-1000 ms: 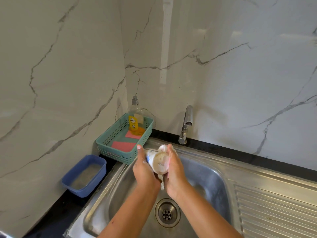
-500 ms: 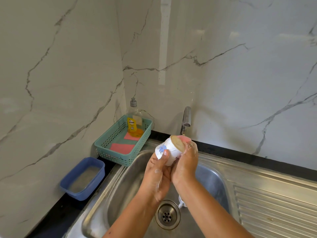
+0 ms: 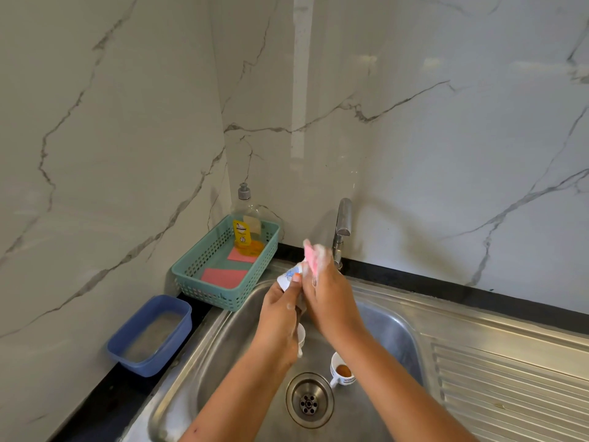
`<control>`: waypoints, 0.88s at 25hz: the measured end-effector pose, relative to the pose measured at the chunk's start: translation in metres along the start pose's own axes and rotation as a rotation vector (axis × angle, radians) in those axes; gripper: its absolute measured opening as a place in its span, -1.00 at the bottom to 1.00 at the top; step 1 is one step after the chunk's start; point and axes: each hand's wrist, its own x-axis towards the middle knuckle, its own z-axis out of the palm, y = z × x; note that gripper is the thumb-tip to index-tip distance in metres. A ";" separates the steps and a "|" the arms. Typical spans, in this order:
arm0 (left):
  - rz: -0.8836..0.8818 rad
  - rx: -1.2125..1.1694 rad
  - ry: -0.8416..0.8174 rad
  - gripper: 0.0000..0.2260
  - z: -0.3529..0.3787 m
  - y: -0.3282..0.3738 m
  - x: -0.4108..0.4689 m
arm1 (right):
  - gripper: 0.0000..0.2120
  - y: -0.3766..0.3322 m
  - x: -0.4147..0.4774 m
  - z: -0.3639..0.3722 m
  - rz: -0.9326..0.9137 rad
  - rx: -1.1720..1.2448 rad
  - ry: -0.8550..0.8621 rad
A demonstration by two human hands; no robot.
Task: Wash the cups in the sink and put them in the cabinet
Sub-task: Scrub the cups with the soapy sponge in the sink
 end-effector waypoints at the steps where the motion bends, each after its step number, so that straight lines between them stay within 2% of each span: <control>1: 0.054 0.072 -0.003 -0.81 -0.002 -0.002 0.001 | -0.69 -0.007 0.001 0.001 0.158 0.006 0.019; 3: 0.219 0.333 0.025 -0.88 -0.009 -0.007 0.003 | -0.72 -0.014 0.004 0.004 0.399 0.050 0.002; 6: 0.612 0.986 0.073 -0.80 -0.027 -0.013 0.006 | -0.75 -0.009 0.005 0.002 0.576 0.277 -0.073; 8: 0.861 1.181 0.029 -0.85 -0.033 -0.011 0.011 | -0.77 -0.002 0.005 -0.005 0.609 0.322 -0.109; 9: 0.905 1.208 -0.003 -0.89 -0.034 -0.010 0.014 | -0.75 0.000 0.005 -0.009 0.623 0.309 -0.105; 11: 0.841 1.166 -0.057 -0.90 -0.035 -0.008 0.017 | -0.68 0.001 0.006 -0.012 0.644 0.273 -0.067; 15: 0.618 0.852 -0.094 -0.87 -0.022 -0.010 0.009 | -0.67 0.000 0.007 -0.018 0.540 0.164 0.075; 17: 0.526 0.664 -0.052 -0.82 -0.015 -0.009 0.005 | -0.67 -0.005 0.003 -0.018 0.461 0.262 0.116; 19: 0.414 0.486 0.054 -0.76 -0.015 -0.002 0.010 | -0.75 -0.009 -0.002 -0.013 0.448 0.443 0.088; 22: 0.335 0.324 0.029 -0.78 -0.019 0.006 0.014 | -0.79 -0.013 0.000 -0.007 0.673 0.769 -0.066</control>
